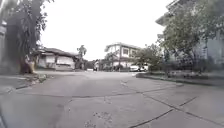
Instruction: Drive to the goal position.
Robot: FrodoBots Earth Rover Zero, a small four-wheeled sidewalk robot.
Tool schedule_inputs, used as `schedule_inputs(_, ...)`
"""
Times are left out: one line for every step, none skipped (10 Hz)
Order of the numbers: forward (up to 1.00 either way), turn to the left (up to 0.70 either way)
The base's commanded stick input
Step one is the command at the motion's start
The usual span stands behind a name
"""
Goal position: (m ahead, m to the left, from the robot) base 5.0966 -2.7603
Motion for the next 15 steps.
schedule_inputs(1.0,0.0)
schedule_inputs(1.0,-0.03)
schedule_inputs(1.0,-0.19)
schedule_inputs(1.0,-0.33)
schedule_inputs(1.0,-0.03)
schedule_inputs(1.0,-0.01)
schedule_inputs(1.0,0.0)
schedule_inputs(1.0,-0.02)
schedule_inputs(1.0,-0.17)
schedule_inputs(1.0,-0.33)
schedule_inputs(1.0,-0.35)
schedule_inputs(1.0,-0.38)
schedule_inputs(1.0,-0.4)
schedule_inputs(1.0,-0.15)
schedule_inputs(1.0,0.0)
